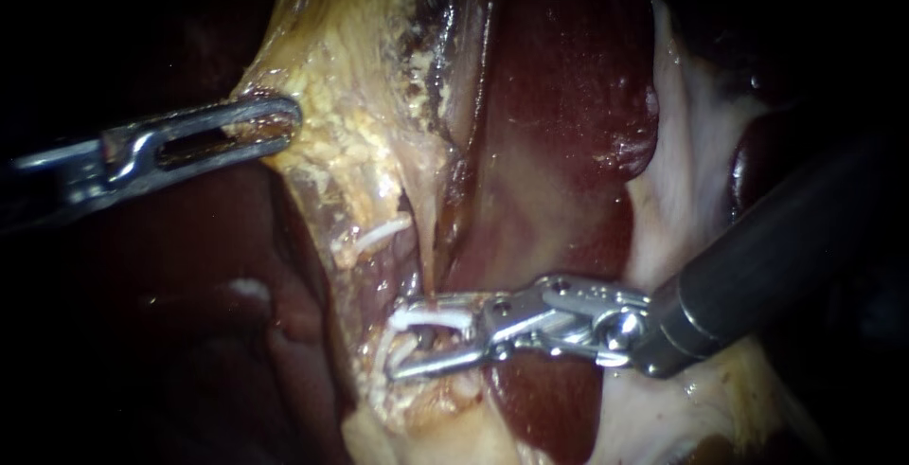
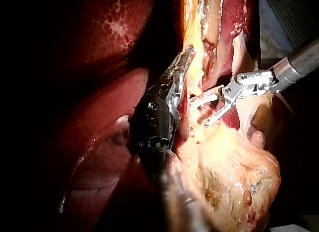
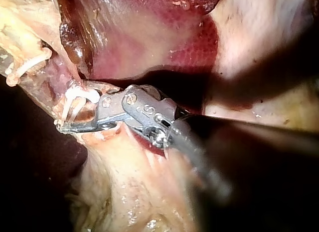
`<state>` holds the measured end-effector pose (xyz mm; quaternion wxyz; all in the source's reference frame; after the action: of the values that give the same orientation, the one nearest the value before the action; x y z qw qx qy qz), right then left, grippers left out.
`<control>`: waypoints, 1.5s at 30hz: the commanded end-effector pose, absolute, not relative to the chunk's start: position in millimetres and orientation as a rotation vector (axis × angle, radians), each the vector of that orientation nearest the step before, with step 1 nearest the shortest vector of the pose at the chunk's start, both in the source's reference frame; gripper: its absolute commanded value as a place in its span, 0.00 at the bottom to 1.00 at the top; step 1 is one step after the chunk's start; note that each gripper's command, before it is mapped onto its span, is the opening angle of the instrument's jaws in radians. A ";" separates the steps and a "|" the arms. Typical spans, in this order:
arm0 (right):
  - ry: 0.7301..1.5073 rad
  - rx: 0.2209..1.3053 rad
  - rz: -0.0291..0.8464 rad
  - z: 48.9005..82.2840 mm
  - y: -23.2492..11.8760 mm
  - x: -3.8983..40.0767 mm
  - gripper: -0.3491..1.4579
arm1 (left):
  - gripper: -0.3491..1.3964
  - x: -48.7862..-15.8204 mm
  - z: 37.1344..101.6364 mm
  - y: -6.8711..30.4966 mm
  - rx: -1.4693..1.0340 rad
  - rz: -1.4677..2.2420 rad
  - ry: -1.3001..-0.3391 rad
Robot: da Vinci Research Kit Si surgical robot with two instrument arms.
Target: Going back first clip right tube
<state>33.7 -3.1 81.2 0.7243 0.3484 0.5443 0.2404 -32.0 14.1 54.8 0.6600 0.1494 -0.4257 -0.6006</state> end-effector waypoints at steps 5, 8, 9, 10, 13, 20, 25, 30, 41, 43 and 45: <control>1.220 0.695 0.511 82.1 -0.2 31.6 0.52 | 0.00 -31.9 54.8 14.1 0.338 -1.359 -0.963; 1.221 0.688 0.512 82.1 0.2 30.8 0.52 | 0.00 -31.8 54.8 14.1 0.338 -1.359 -0.963; 1.221 0.688 0.512 82.1 0.2 30.7 0.52 | 0.00 -31.8 54.8 14.1 0.339 -1.359 -0.963; 1.221 0.689 0.511 82.1 0.2 30.6 0.52 | 0.00 -31.8 54.8 14.1 0.339 -1.358 -0.963; 1.223 0.686 0.505 81.8 0.0 30.6 0.52 | 0.00 -31.8 54.8 14.1 0.338 -1.359 -0.963; 1.230 0.696 0.481 78.9 -0.1 28.2 0.52 | 0.00 -31.7 54.6 14.1 0.339 -1.359 -0.963; 1.269 0.637 0.436 75.9 2.4 24.9 0.52 | 0.00 -31.7 54.6 14.1 0.339 -1.359 -0.963; 1.286 0.581 0.385 74.5 3.8 22.5 0.52 | 0.00 -31.7 54.6 14.1 0.339 -1.359 -0.963; 1.327 0.475 0.274 69.8 5.6 20.6 0.52 | 0.00 -31.7 54.6 14.1 0.339 -1.359 -0.963; 1.332 0.466 0.274 68.7 6.1 20.1 0.52 | 0.00 -31.7 54.6 14.1 0.339 -1.359 -0.963; 1.340 0.457 0.275 68.0 6.5 19.6 0.52 | 0.00 -31.7 54.6 14.1 0.339 -1.359 -0.963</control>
<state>19.3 6.7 67.7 0.7507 0.2055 0.6150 0.1264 -31.7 14.1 54.6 0.6602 0.1499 -0.4254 -0.6006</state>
